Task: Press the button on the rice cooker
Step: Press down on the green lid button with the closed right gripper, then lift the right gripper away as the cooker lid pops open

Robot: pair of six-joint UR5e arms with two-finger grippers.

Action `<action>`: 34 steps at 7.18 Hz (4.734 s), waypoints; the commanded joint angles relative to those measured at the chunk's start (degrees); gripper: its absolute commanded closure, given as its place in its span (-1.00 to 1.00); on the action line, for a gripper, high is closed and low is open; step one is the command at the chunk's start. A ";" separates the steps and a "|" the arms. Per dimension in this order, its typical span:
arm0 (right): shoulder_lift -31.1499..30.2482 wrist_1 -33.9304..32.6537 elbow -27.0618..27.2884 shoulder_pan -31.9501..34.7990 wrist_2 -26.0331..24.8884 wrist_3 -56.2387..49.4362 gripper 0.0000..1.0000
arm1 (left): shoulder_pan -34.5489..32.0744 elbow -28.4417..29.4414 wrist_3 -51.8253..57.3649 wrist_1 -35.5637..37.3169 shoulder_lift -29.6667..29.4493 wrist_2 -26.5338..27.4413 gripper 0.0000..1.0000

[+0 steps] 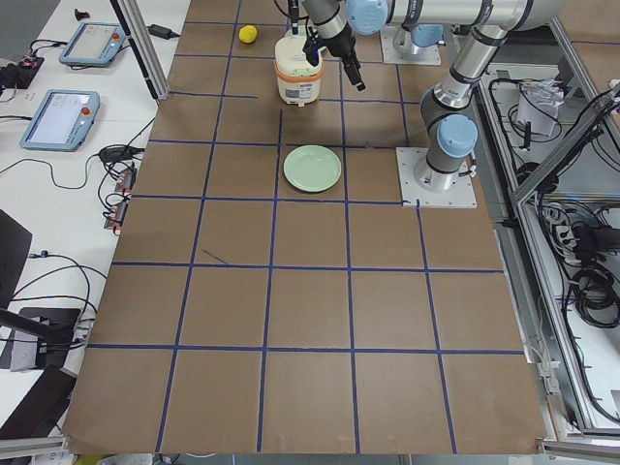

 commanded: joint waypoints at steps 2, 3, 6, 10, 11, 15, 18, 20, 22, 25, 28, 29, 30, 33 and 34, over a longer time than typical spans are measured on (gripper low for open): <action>0.24 -0.08 0.12 -0.06 -0.16 -0.07 0.85 | 0.00 0.00 0.00 -0.02 0.00 0.00 -1.00; 0.24 -0.08 0.21 0.03 -0.34 -0.07 0.85 | 0.00 0.00 0.00 -0.02 0.00 0.00 -1.00; 0.33 -0.08 0.56 0.03 -0.60 -0.16 0.85 | 0.00 0.00 0.00 -0.02 0.00 0.00 -1.00; 0.33 -1.13 1.70 -0.06 -0.51 -0.95 0.85 | 0.00 0.00 0.00 -0.02 0.00 0.00 -1.00; 0.33 -1.22 1.70 -0.06 -0.51 -0.95 0.85 | 0.00 0.00 0.00 -0.02 0.00 0.00 -1.00; 0.86 -1.75 1.70 -0.06 -0.51 -1.04 0.85 | 0.00 0.00 0.00 -0.02 0.00 0.00 -1.00; 0.95 -2.53 2.05 -0.06 -0.43 -1.04 0.85 | 0.00 0.00 0.00 -0.02 0.00 0.00 -1.00; 1.03 -3.15 2.40 -0.06 -0.43 -1.04 0.85 | 0.00 0.00 0.00 -0.02 0.00 0.00 -1.00; 0.95 -3.24 2.23 -0.06 -0.51 -0.87 0.81 | 0.00 0.00 0.00 -0.02 0.00 0.00 -1.00; -0.98 -2.45 1.53 -0.06 -1.22 0.01 -0.06 | 0.00 0.00 0.00 0.07 0.00 0.00 -1.00; -1.34 1.38 -3.46 -0.06 -9.55 -0.07 -0.99 | 0.00 0.00 0.00 -0.02 0.00 0.00 -1.00; -0.99 1.68 -6.36 -0.32 -10.79 0.01 -0.99 | 0.00 0.00 0.00 0.07 0.00 0.00 -1.00; -0.55 1.68 -8.91 -0.59 -12.45 0.62 -0.99 | 0.00 0.00 0.00 -0.02 0.00 0.00 -1.00; 1.21 2.29 -15.59 -1.64 -17.21 6.77 -0.99 | 0.00 0.00 0.00 -0.02 0.00 0.00 -1.00; 1.73 5.52 -18.05 -2.08 -17.30 6.43 -0.99 | 0.00 0.00 0.00 -0.02 0.00 0.00 -1.00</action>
